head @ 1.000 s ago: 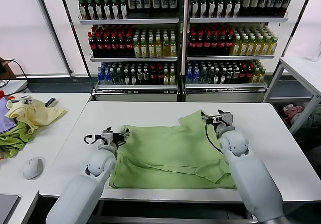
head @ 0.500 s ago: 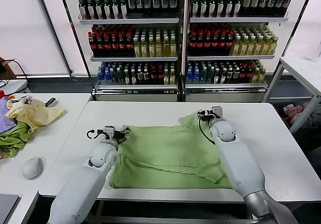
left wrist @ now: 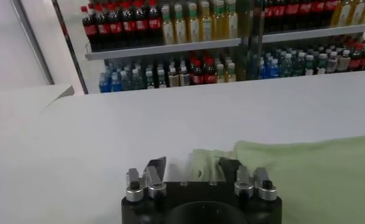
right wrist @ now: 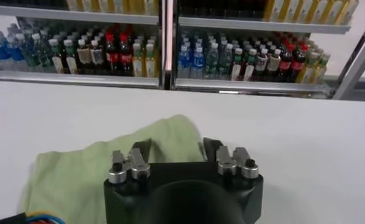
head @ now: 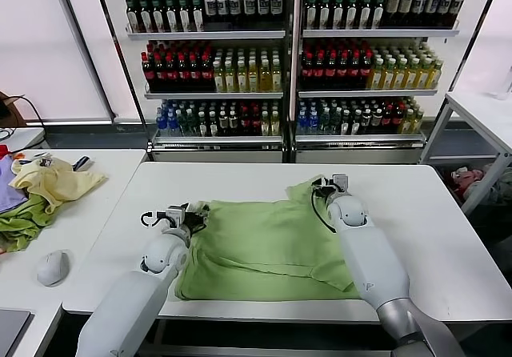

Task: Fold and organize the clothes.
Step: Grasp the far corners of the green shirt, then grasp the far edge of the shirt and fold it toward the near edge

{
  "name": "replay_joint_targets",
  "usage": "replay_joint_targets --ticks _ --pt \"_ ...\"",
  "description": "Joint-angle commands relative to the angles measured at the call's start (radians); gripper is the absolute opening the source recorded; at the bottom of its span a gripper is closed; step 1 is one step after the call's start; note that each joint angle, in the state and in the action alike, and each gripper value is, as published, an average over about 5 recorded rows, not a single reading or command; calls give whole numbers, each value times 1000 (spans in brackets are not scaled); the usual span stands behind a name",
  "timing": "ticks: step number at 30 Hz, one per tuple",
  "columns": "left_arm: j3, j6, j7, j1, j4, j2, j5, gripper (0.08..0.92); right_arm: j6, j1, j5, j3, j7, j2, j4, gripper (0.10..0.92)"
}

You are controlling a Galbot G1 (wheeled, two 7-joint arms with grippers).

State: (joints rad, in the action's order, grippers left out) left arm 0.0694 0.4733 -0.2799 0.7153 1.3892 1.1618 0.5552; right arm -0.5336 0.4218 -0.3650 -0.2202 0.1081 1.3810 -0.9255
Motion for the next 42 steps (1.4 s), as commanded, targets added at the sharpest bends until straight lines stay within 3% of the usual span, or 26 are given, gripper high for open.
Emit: replay_joint_targets --ticks 1,12,15,25,42 --pt "0 -24 27 11 3 -4 6 460 -11 31 -31 5 -11 2 -29 433" --pt "22 -141 44 22 25 -10 42 144 57 115 -78 8 -27 -42 -223 190" --pt "38 -171 44 39 63 -21 62 96 58 143 -104 5 -27 -63 -302 135" --pt "94 -192 43 178 281 -76 116 90 45 250 -173 -37 -19 -154 -555 118" --pt "173 -161 52 422 523 -130 129 90 26 611 -199 -199 0 -272 -991 118"
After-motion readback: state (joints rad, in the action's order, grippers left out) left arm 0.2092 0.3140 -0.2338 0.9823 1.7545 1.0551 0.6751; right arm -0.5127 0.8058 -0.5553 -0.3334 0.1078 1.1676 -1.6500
